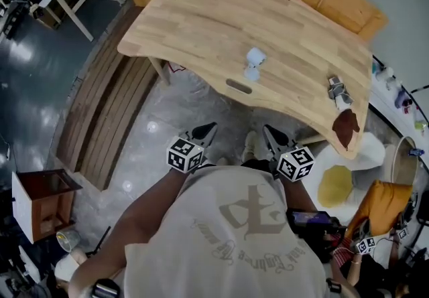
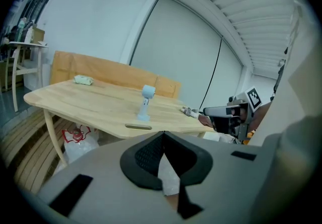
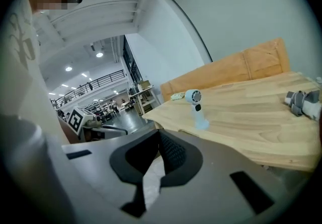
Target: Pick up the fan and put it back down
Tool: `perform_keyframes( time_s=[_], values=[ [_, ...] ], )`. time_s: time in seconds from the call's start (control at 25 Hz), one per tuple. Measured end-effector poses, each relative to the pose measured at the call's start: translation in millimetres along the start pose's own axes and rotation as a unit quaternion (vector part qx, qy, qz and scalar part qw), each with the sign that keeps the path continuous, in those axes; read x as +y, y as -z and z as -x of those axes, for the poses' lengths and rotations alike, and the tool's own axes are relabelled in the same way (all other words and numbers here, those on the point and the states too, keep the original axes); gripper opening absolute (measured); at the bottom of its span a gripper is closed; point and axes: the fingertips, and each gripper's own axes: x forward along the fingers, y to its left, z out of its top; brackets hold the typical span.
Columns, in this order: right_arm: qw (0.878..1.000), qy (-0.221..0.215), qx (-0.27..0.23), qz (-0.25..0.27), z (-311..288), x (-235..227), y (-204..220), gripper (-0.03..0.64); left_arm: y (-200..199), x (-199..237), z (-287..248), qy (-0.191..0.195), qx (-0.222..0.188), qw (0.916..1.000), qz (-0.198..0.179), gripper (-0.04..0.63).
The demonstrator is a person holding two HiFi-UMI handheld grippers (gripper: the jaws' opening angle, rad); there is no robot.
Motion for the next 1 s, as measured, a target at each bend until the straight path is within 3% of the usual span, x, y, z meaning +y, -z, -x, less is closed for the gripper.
perform_keyframes(
  time_s=[0.32,0.64,1.0],
  values=[
    [0.999,-0.031,0.011,0.004,-29,-46,-30,0.014,-37,11,-42,-0.018,-0.005,0.9998,0.008,0.011],
    [0.998,-0.049,0.034,-0.001,-49,-87,-32,0.015,-53,19,-86,-0.028,0.008,0.9994,0.016,0.011],
    [0.994,-0.086,0.068,0.015,-87,-134,-40,0.015,-69,34,-119,-0.074,0.003,0.9966,0.034,0.011]
  ],
)
